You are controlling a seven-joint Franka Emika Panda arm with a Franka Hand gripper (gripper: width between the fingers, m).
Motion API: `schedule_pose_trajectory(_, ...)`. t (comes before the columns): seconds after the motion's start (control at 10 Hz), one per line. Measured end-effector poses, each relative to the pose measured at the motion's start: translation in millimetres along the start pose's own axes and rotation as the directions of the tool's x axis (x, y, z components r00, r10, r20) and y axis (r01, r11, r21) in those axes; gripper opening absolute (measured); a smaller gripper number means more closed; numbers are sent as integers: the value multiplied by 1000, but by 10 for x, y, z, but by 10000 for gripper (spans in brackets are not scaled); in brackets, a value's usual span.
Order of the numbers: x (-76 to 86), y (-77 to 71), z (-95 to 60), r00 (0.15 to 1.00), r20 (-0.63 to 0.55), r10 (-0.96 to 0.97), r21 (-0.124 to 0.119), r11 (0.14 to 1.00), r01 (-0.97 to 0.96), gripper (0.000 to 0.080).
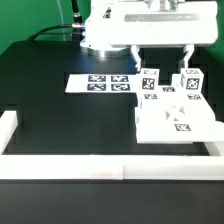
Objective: Assemble chair
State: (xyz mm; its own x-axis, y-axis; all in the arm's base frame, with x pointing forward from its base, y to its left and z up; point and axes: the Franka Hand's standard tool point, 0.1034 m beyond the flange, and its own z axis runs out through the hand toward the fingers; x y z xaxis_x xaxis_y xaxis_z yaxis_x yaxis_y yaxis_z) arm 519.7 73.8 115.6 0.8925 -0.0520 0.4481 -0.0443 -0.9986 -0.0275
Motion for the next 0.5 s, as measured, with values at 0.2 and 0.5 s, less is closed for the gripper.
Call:
schedule_pose_trajectory(0.2, 60, -63, -219, 999, 51, 11, 36, 999, -12, 649)
schedule_pose_trajectory(0.5, 2, -114, -232, 991, 133, 10, 53, 998, -18, 649)
